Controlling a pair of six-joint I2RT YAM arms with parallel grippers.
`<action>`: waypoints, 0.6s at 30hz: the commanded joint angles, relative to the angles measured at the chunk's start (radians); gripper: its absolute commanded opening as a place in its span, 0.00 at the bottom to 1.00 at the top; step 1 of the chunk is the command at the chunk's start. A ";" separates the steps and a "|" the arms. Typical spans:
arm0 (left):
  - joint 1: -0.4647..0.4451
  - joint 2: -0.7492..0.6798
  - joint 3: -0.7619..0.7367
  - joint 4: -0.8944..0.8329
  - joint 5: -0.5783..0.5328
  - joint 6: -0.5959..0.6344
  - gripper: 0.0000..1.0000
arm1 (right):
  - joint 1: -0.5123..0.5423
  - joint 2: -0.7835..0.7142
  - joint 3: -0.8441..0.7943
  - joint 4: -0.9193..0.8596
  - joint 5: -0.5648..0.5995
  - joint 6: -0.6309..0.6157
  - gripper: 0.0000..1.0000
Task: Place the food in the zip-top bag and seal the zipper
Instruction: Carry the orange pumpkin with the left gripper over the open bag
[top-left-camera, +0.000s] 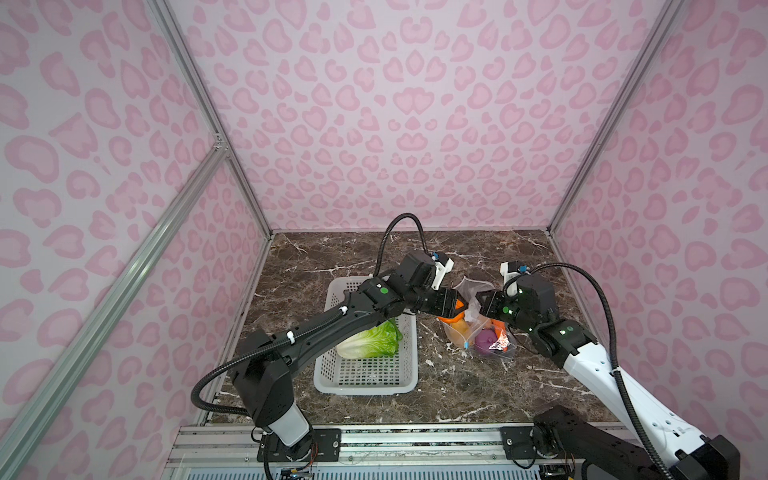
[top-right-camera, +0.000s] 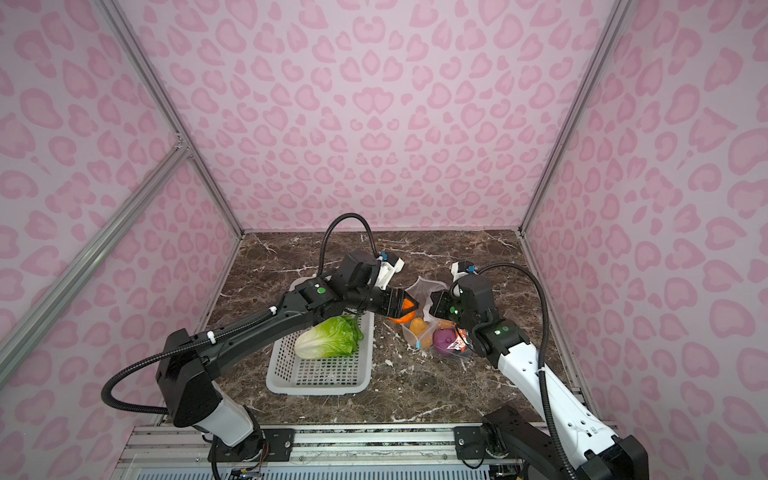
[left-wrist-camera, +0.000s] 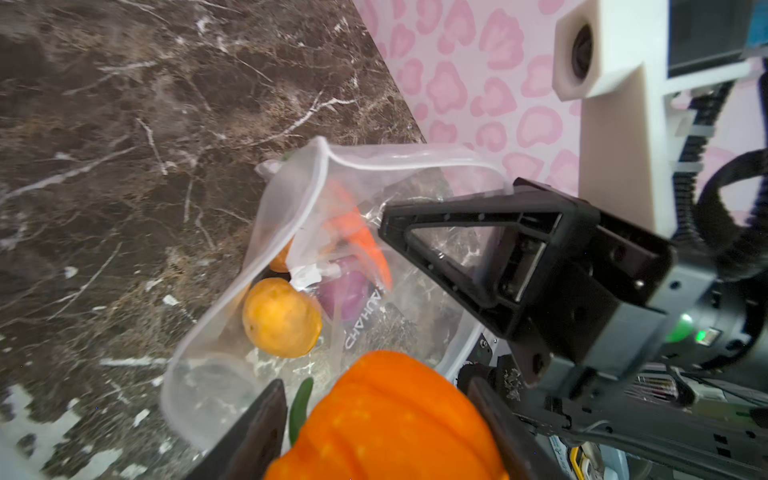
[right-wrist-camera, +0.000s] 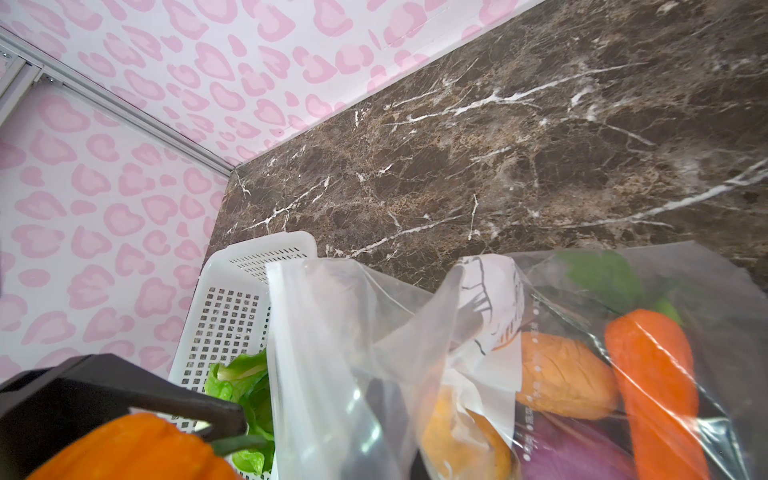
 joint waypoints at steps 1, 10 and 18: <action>-0.028 0.048 0.046 0.017 -0.007 0.016 0.62 | 0.000 -0.013 -0.015 0.032 -0.006 0.014 0.00; -0.052 0.151 0.108 -0.022 -0.192 0.005 0.62 | 0.002 -0.055 -0.037 0.051 -0.022 0.025 0.00; -0.053 0.183 0.097 -0.052 -0.295 -0.007 0.63 | 0.002 -0.066 -0.062 0.079 -0.043 0.044 0.00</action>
